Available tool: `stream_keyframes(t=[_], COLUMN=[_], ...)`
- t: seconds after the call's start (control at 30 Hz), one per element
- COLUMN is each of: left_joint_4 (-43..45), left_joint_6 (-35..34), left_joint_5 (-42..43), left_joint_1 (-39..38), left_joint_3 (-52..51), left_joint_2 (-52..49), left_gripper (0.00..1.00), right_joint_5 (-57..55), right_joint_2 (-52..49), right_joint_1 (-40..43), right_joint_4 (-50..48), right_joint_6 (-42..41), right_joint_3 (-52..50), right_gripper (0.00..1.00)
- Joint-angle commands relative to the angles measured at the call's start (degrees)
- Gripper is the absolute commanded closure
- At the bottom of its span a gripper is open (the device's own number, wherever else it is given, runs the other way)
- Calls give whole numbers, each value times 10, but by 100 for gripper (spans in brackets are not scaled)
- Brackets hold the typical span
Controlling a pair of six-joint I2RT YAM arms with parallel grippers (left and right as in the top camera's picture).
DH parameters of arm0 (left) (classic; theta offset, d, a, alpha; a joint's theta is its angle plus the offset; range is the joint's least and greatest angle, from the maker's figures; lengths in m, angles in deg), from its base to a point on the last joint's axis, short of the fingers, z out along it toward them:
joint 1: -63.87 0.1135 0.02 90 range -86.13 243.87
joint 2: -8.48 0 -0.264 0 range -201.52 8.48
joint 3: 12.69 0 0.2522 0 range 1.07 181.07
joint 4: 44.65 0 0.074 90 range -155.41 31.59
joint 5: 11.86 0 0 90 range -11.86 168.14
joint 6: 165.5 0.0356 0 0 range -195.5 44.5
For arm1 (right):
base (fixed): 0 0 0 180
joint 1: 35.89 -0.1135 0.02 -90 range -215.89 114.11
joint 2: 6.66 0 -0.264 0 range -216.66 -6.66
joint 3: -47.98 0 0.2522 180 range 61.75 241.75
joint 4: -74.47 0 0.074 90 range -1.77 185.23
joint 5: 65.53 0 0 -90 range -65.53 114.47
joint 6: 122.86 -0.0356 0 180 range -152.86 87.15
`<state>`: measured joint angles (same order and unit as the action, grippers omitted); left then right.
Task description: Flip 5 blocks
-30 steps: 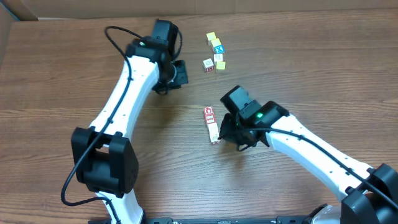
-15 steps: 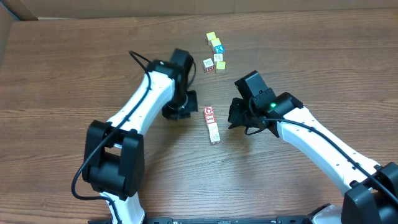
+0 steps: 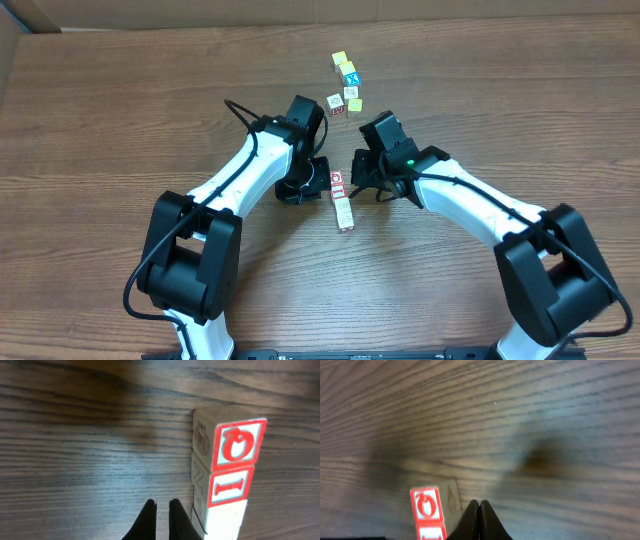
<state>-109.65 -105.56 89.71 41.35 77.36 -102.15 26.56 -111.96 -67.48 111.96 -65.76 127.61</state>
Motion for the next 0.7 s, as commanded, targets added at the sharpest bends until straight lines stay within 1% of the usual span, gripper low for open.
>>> stream_keyframes(t=[0.0,0.13,0.27,0.67], left_joint_4=[14,55,83,85], left_joint_6=[-20,-24,-24,-28], left_joint_5=[-6,-2,10,32], left_joint_1=[-5,-5,-5,-12], left_joint_3=[-23,-49,-55,-61], left_joint_2=[5,5,5,4], left_gripper=[96,96,96,96], right_joint_5=[-7,-8,-8,-8], right_joint_2=[-4,-5,-5,-5], right_joint_1=[-3,-3,-3,-3], right_joint_4=[-24,-38,-39,-38], right_joint_6=[24,30,30,30], right_joint_3=[-2,-2,-2,-2], right_gripper=[96,96,96,96])
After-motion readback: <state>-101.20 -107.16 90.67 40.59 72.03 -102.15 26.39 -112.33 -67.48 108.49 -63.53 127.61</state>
